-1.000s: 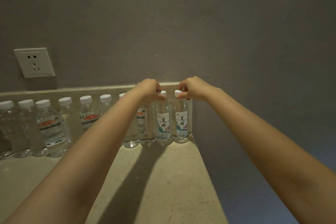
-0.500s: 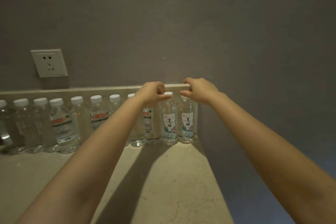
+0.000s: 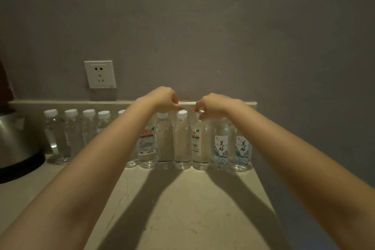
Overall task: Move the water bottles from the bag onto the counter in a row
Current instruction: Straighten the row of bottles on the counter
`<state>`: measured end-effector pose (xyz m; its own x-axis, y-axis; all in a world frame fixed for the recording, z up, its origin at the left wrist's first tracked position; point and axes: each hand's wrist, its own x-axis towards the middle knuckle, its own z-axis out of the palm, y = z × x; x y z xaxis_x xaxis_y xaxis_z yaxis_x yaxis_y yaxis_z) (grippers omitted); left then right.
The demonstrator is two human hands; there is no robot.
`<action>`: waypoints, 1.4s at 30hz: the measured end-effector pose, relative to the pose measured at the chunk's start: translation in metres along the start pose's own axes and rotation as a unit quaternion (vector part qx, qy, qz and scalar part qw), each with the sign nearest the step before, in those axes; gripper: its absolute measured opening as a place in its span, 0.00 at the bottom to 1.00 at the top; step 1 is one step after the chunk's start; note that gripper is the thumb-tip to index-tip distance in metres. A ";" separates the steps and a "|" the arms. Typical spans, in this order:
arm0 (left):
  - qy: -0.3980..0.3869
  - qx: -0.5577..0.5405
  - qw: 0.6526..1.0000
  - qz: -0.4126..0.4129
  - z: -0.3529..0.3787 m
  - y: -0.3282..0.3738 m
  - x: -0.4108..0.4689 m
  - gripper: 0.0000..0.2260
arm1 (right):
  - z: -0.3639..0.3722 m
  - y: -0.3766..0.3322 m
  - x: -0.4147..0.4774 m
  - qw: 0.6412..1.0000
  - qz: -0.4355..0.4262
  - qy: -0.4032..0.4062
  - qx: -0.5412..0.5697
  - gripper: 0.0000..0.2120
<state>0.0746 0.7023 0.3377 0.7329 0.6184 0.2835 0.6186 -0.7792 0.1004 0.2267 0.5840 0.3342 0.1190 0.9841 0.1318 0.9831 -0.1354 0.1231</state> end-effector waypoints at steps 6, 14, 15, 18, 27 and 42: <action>-0.094 0.061 0.993 -0.029 0.009 0.019 0.015 0.20 | -0.006 0.003 0.011 0.999 -0.009 -0.054 -0.005 0.22; -0.130 0.061 0.989 -0.028 0.008 0.026 0.017 0.16 | -0.003 0.003 0.008 0.999 0.005 -0.046 0.006 0.17; -0.131 0.068 0.989 -0.025 0.007 0.027 0.017 0.16 | -0.002 0.003 0.008 0.999 0.008 -0.043 0.001 0.17; -0.136 0.088 0.987 -0.016 0.006 0.028 0.015 0.17 | -0.001 0.004 0.007 0.999 0.013 -0.029 -0.009 0.17; -0.139 0.129 0.981 0.034 0.006 0.024 0.016 0.09 | 0.000 0.009 0.005 0.998 -0.031 -0.027 0.054 0.20; -0.048 0.091 0.994 -0.034 0.022 0.021 0.017 0.21 | 0.005 0.003 0.015 1.000 -0.006 -0.011 0.002 0.15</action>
<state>0.1066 0.6987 0.3233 0.7054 0.6833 0.1884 0.7028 -0.7089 -0.0602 0.2319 0.5987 0.3321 0.1096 0.9881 0.1082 0.9851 -0.1225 0.1211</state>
